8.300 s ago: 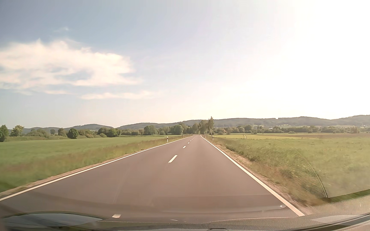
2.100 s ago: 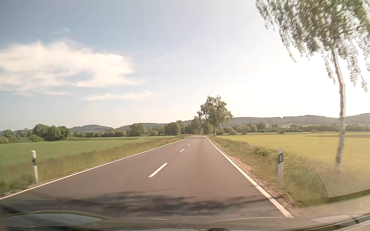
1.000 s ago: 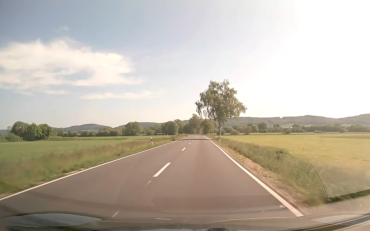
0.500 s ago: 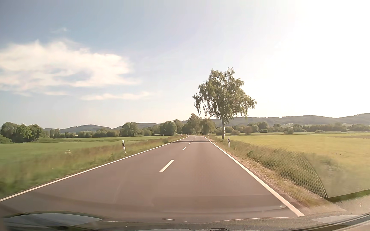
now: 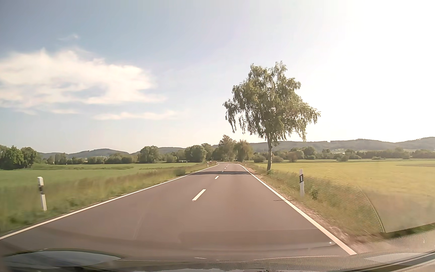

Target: Follow the waypoints while adhering to traffic rules and regulations

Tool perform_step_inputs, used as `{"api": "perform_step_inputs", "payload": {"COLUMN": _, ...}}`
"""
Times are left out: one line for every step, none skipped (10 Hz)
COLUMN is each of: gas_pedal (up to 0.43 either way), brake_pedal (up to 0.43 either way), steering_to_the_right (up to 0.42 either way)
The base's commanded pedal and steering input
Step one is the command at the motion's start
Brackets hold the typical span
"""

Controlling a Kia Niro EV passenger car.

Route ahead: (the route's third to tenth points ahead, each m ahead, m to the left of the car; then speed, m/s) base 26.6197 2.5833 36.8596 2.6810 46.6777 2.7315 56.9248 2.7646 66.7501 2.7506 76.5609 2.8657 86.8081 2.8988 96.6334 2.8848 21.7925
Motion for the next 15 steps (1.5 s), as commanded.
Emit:
{"api": "perform_step_inputs", "payload": {"gas_pedal": 0.197, "brake_pedal": 0.0, "steering_to_the_right": 0.0}}
{"api": "perform_step_inputs", "payload": {"gas_pedal": 0.189, "brake_pedal": 0.0, "steering_to_the_right": 0.0}}
{"api": "perform_step_inputs", "payload": {"gas_pedal": 0.189, "brake_pedal": 0.0, "steering_to_the_right": 0.0}}
{"api": "perform_step_inputs", "payload": {"gas_pedal": 0.189, "brake_pedal": 0.0, "steering_to_the_right": 0.0}}
{"api": "perform_step_inputs", "payload": {"gas_pedal": 0.189, "brake_pedal": 0.0, "steering_to_the_right": 0.0}}
{"api": "perform_step_inputs", "payload": {"gas_pedal": 0.189, "brake_pedal": 0.0, "steering_to_the_right": 0.0}}
{"api": "perform_step_inputs", "payload": {"gas_pedal": 0.189, "brake_pedal": 0.0, "steering_to_the_right": 0.0}}
{"api": "perform_step_inputs", "payload": {"gas_pedal": 0.189, "brake_pedal": 0.0, "steering_to_the_right": 0.0}}
{"api": "perform_step_inputs", "payload": {"gas_pedal": 0.169, "brake_pedal": 0.0, "steering_to_the_right": 0.0}}
{"api": "perform_step_inputs", "payload": {"gas_pedal": 0.157, "brake_pedal": 0.0, "steering_to_the_right": 0.0}}
{"api": "perform_step_inputs", "payload": {"gas_pedal": 0.15, "brake_pedal": 0.0, "steering_to_the_right": 0.0}}
{"api": "perform_step_inputs", "payload": {"gas_pedal": 0.15, "brake_pedal": 0.0, "steering_to_the_right": -0.001}}
{"api": "perform_step_inputs", "payload": {"gas_pedal": 0.15, "brake_pedal": 0.0, "steering_to_the_right": -0.001}}
{"api": "perform_step_inputs", "payload": {"gas_pedal": 0.138, "brake_pedal": 0.0, "steering_to_the_right": -0.001}}
{"api": "perform_step_inputs", "payload": {"gas_pedal": 0.15, "brake_pedal": 0.0, "steering_to_the_right": -0.002}}
